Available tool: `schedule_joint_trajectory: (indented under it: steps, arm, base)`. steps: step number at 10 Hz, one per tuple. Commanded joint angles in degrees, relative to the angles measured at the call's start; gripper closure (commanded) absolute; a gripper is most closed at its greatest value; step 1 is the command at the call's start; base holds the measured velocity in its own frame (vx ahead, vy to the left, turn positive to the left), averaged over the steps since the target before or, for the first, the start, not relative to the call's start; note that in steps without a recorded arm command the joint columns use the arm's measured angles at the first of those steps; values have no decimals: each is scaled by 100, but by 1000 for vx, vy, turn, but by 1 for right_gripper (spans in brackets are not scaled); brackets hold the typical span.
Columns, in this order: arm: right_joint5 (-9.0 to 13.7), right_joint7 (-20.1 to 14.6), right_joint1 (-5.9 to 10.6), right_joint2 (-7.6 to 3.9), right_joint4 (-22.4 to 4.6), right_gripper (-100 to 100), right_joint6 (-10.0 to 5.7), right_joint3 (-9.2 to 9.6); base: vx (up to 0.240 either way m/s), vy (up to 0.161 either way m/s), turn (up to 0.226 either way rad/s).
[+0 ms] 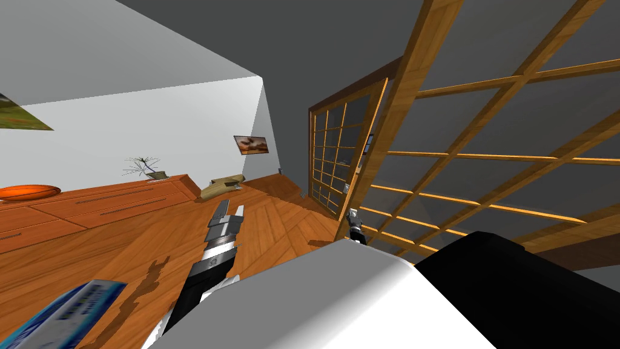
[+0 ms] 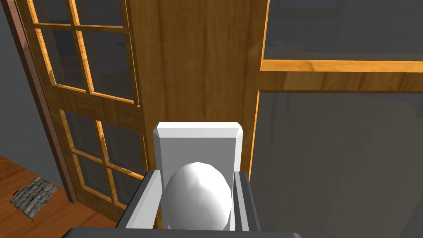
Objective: Pull the door open
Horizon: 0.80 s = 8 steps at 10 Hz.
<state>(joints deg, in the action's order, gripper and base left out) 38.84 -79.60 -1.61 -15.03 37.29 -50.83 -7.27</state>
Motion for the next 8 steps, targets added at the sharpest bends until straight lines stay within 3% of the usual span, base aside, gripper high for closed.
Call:
schedule_joint_trajectory:
  steps: [1, 8]
  arm:
    - [2, 0, 2, 2, 0, 100, -1, -2]
    - [-306, -311, -38, -85, 181, 100, 81, 491]
  base:
    - [0, 0, 0]
    - [-196, 5, 65]
